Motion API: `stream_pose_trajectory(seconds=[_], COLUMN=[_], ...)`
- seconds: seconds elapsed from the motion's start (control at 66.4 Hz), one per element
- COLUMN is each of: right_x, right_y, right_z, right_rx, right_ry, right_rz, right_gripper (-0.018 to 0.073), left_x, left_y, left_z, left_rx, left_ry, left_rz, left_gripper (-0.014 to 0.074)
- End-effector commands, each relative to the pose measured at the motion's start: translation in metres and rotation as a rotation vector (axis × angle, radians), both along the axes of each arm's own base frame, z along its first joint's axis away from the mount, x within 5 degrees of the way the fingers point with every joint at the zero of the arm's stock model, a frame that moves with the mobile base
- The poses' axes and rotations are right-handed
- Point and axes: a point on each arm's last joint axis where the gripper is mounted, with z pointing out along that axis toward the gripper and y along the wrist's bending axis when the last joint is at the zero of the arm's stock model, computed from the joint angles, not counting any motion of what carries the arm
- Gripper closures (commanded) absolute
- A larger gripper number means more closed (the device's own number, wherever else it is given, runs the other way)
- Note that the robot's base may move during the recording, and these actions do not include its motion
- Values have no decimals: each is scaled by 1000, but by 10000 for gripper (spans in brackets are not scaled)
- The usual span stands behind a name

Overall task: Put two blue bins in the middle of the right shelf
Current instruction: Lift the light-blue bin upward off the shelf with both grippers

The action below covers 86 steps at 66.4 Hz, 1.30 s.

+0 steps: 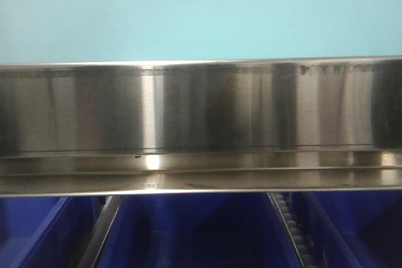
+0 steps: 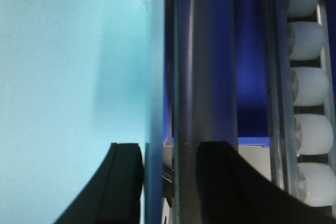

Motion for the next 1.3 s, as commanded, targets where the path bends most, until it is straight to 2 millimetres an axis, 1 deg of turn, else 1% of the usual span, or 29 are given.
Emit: stream_pose_trajectory(seconds=[0.0, 0.075, 0.362, 0.874, 0.979, 1.055, 1.085, 1.13, 1.251, 1.281], right_x=[2, 3, 2, 8, 9, 11, 11, 12, 11, 11], right_y=[-1, -1, -1, 1, 1, 0, 0, 0, -1, -1], right_z=[9, 14, 13, 16, 15, 13, 12, 10, 9, 10], right_rx=[3, 7, 5, 22, 16, 4, -3, -14, -26, -26], right_ry=[-32, -46, -38, -107, -112, -107, -101, -93, -75, -76], right_rz=[-5, -5, -6, 2, 3, 3, 2, 2, -1, -1], right_gripper=[396, 396, 396, 396, 399, 404, 424, 479, 718, 722], left_x=[-1, -1, -1, 4, 7, 9, 9, 9, 8, 7], left_y=[-2, -2, -2, -4, -7, -8, -8, -8, -7, -7], left_z=[-1, -1, -1, -1, -7, -10, -11, -11, -9, -8], left_rx=[0, 0, 0, -13, -19, -14, -14, -14, -16, -17], left_ry=[3, 3, 3, -33, -10, -1, 1, 1, -5, -7], left_rz=[1, 1, 1, -10, -9, -9, -9, -9, -9, -9], left_gripper=[384, 384, 384, 387, 417, 458, 485, 536, 700, 707])
